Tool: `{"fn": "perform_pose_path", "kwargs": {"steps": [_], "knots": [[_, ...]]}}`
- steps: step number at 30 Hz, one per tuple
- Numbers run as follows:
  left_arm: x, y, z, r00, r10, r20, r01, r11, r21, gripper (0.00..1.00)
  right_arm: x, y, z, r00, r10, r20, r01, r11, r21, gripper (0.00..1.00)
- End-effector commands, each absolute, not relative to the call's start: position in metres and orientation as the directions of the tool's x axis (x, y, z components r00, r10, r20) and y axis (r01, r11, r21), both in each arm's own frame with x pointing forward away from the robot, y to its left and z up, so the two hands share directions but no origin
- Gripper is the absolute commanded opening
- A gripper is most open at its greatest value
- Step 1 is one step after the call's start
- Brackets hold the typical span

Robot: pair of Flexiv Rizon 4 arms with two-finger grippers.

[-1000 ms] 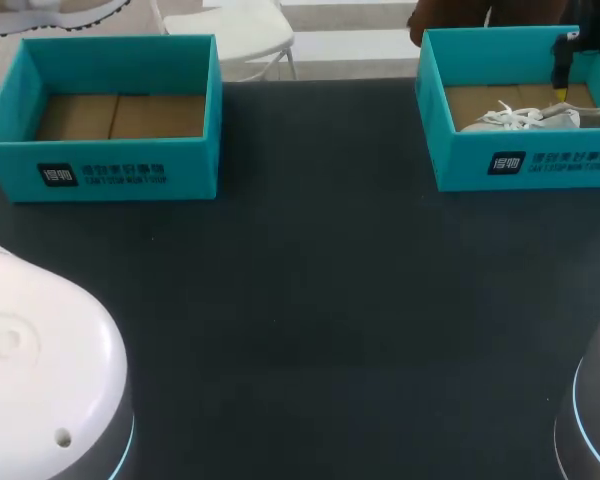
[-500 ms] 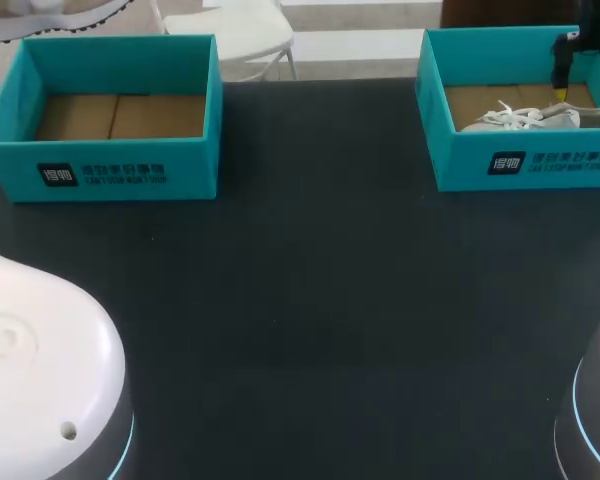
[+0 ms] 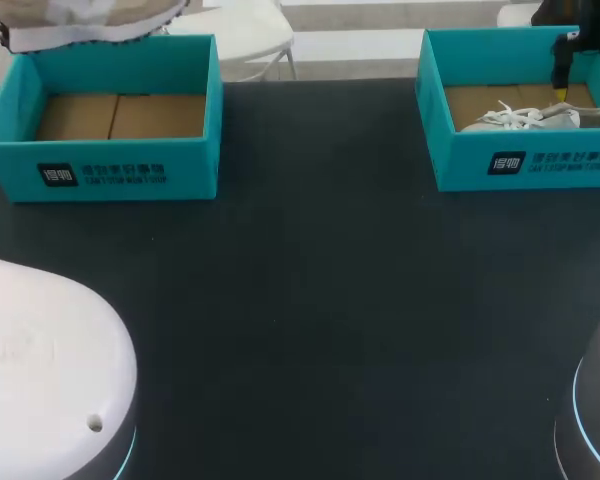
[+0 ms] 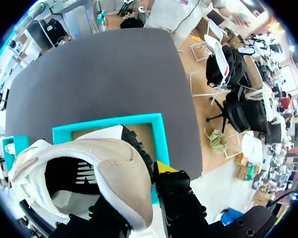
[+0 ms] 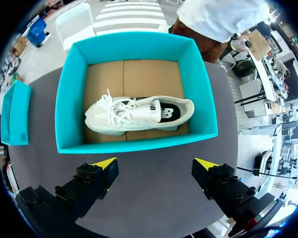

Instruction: Take the shoe out of the shoebox, open the shoe tongue, remove and reinsert the insole, then place the shoe into the shoebox

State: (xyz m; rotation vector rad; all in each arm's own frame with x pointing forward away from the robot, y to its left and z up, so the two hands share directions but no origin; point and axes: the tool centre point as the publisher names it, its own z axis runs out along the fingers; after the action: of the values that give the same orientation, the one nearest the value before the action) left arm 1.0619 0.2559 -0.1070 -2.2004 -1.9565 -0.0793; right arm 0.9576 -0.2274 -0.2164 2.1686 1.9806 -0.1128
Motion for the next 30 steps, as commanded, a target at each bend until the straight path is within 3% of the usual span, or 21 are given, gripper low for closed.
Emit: {"fn": "perform_pose_path", "kwargs": {"steps": [1, 18, 30], "knots": [[1.020, 0.231, -0.104, 0.128, 0.962, 0.242, 0.953, -0.187, 0.237, 0.00, 0.957, -0.227, -0.217, 0.099, 0.977, -0.191, 0.992, -0.081, 0.099, 1.00], [0.917, 0.140, -0.099, 0.222, 0.953, 0.206, 0.893, -0.283, 0.350, 0.00, 0.957, -0.227, -0.217, 0.099, 0.977, -0.191, 0.992, -0.081, 0.099, 1.00], [0.873, 0.079, -0.111, 0.341, 0.925, 0.167, 0.872, -0.377, 0.311, 0.00, 0.957, -0.227, -0.217, 0.099, 0.977, -0.191, 0.992, -0.081, 0.099, 1.00]]}}
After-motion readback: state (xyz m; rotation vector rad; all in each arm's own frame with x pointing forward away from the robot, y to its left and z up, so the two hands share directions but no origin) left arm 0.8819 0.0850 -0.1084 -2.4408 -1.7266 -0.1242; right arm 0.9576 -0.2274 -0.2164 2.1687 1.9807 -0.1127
